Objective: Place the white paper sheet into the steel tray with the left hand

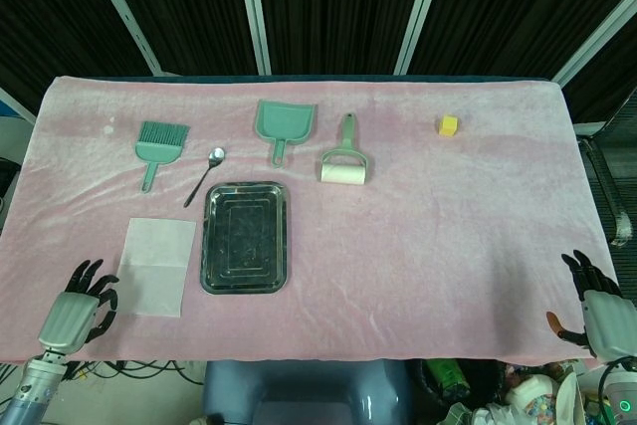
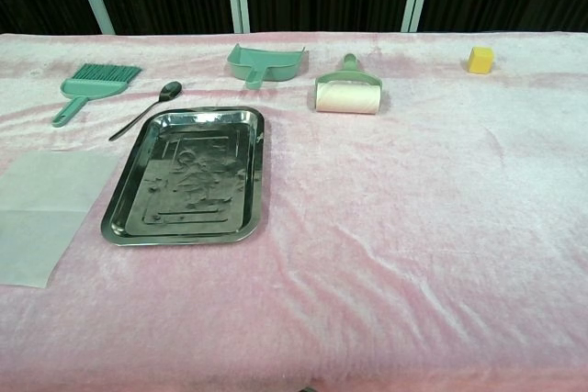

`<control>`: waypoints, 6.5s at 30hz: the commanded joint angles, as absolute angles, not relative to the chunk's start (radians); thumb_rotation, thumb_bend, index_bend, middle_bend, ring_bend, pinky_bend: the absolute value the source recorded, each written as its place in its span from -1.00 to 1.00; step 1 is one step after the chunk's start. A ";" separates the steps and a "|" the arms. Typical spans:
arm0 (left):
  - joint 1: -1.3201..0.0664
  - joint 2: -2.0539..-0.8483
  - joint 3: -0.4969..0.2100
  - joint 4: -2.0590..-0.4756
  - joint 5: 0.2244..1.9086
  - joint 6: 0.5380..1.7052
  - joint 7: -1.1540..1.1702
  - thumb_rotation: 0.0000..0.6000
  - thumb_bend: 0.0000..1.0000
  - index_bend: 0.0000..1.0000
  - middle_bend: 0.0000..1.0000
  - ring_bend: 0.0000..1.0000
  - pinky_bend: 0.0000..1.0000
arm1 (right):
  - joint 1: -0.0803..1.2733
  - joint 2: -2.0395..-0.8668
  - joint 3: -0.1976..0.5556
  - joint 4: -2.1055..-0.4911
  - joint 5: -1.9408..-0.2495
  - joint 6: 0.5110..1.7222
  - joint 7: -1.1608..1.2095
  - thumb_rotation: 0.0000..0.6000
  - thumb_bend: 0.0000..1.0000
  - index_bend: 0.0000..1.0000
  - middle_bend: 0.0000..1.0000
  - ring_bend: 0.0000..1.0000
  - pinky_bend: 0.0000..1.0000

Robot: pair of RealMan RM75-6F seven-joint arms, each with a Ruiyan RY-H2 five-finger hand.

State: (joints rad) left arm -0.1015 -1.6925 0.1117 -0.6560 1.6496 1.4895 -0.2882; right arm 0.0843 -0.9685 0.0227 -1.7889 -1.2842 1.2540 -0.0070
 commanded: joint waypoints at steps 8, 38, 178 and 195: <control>-0.146 -1.584 0.022 -0.893 1.538 1.387 -0.413 1.00 0.02 0.32 -0.38 -0.98 -0.92 | 0.087 -0.963 0.021 -1.794 -1.274 1.241 -0.008 1.00 -0.49 -1.00 -0.99 -0.80 -0.70; -0.185 -1.683 -0.047 -0.976 1.514 1.434 -0.476 1.00 0.02 0.36 -0.34 -0.98 -0.92 | 0.096 -0.949 0.014 -1.810 -1.242 1.210 -0.039 1.00 -0.49 -1.00 -0.99 -0.80 -0.70; -0.354 -1.768 -0.136 -1.528 1.199 1.259 0.366 1.00 -0.07 0.38 -0.29 -0.93 -0.92 | 0.126 -0.926 -0.013 -1.836 -1.181 1.149 -0.103 1.00 -0.49 -1.00 -0.99 -0.80 -0.70; -0.345 -1.820 -0.158 -1.520 1.137 1.302 0.409 1.00 -0.07 0.38 -0.28 -0.93 -0.93 | 0.128 -0.926 -0.015 -1.836 -1.178 1.145 -0.107 1.00 -0.49 -1.00 -0.99 -0.80 -0.70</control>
